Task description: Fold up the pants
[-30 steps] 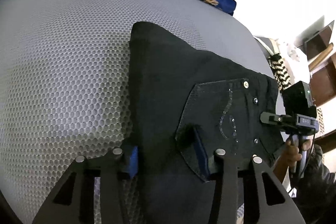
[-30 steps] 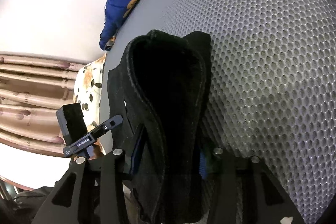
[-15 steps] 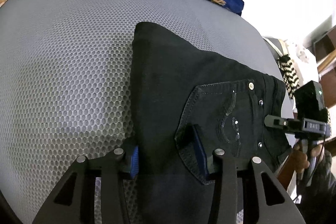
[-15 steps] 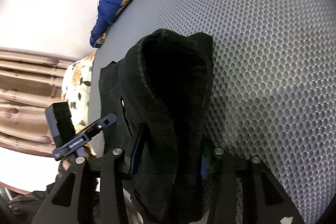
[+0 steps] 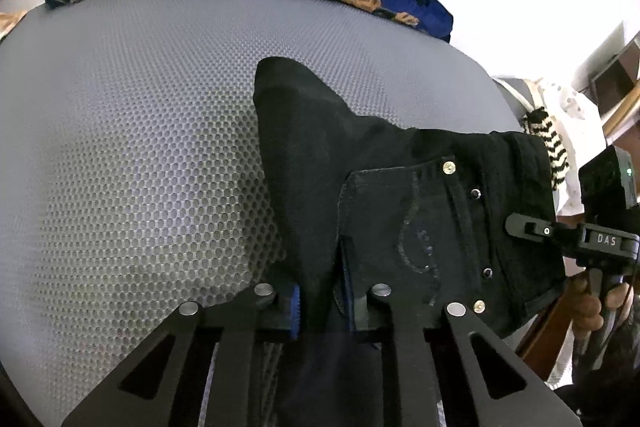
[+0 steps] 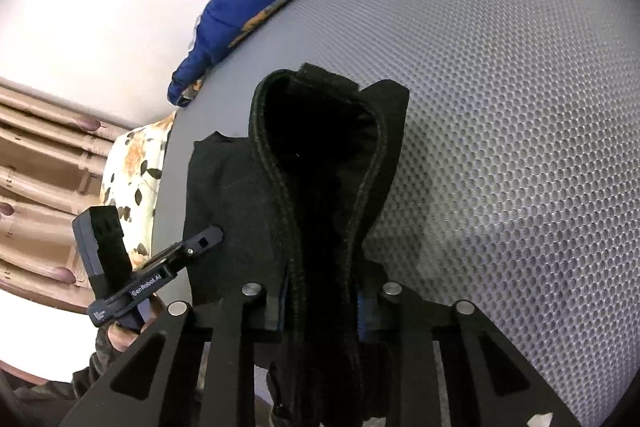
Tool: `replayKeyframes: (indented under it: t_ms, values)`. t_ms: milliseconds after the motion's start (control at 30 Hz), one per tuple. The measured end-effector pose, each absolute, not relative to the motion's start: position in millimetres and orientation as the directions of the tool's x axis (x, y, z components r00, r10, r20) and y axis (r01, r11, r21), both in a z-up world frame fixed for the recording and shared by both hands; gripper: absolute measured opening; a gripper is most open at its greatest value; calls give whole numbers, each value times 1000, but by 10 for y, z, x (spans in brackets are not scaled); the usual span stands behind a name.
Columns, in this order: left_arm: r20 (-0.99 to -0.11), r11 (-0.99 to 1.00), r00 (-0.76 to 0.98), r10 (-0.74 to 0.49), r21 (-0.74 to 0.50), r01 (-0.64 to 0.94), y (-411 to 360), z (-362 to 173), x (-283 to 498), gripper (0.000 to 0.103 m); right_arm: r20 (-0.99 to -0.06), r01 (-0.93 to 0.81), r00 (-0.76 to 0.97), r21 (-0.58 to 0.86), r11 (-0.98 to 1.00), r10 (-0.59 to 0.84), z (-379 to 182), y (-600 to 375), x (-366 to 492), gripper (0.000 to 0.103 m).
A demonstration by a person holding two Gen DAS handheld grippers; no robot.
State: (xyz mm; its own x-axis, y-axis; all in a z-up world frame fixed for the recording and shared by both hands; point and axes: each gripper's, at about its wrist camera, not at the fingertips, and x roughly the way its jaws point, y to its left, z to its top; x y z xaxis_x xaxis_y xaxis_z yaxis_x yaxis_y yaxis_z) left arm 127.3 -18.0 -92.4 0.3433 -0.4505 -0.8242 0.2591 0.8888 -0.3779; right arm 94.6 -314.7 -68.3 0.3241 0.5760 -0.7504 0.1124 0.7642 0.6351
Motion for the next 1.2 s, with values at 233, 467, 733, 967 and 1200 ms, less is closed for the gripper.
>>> replayKeyframes:
  t_ms: [233,467,733,967,1200]
  values:
    - [-800,893,402,-446,-368,258,42,-662,1293,16,-723,85,327,664,743,609,-628,-2871,1149,23]
    - [-790,913,459,-407,-338,228,287,-489,1489,16,-695,44,322,689,723,643,-624,-2635,1589,22]
    - [-790,924,480,-382,-323,204,434,-426,1899,16,-690,27,305,695,719,656,-668,-2540,2077,22]
    - [-784,923,487,-384,-327,203,460,-440,2327,16,-697,38,310,688,724,646,-687,-2559,2384,22]
    - [-790,924,478,-383,-332,192,452,-586,2668,16,-727,61,324,655,753,606,-808,-2554,2658,22]
